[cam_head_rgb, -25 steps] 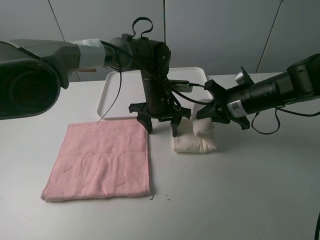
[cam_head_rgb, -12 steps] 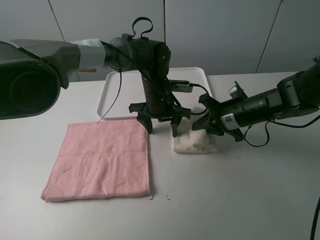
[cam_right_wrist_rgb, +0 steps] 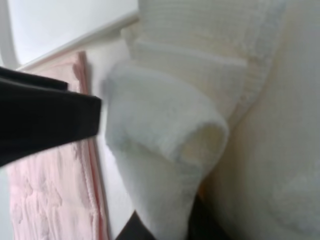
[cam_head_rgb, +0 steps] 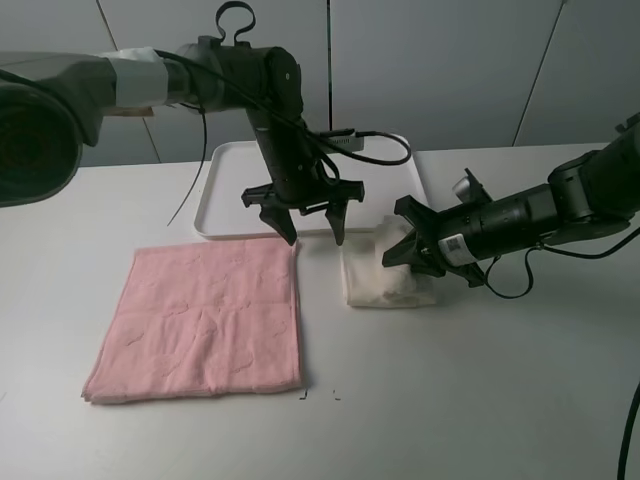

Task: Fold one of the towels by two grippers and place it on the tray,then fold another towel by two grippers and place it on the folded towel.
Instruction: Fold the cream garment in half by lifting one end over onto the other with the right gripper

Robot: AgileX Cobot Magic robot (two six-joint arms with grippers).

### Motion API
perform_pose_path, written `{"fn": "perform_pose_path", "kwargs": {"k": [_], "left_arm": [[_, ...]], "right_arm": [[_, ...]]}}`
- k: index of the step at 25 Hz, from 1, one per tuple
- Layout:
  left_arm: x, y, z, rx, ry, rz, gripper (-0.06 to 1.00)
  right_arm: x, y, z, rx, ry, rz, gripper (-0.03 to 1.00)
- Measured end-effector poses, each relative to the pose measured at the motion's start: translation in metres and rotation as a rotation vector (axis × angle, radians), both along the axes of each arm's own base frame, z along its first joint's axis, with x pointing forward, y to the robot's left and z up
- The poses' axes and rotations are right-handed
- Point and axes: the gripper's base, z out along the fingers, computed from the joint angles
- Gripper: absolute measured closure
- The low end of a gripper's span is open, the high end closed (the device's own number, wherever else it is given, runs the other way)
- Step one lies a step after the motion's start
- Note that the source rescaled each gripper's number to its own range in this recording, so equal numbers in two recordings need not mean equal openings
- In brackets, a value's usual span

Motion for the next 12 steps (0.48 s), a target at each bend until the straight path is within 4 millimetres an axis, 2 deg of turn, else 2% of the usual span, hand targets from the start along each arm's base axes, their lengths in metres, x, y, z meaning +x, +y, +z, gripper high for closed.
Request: {"fn": "perform_pose_path", "kwargs": {"k": [6,8,11,12], "left_arm": [[0.003,0.001,0.042,-0.145,-0.090,-0.082,0.08],[0.003,0.000,0.057,-0.181,-0.140,-0.098,0.08],[0.003,0.000,0.079,-0.223,-0.212,-0.128,0.08],[0.003,0.000,0.083,-0.229,-0.230,-0.137,0.08]], "right_arm": [[0.001,0.001,0.001,0.018,-0.002,-0.011,0.89],[0.001,0.003,0.004,0.057,-0.017,0.003,0.79],[-0.001,0.009,0.010,0.139,-0.027,0.041,0.55],[-0.001,0.011,0.012,0.158,-0.029,0.052,0.51]]}}
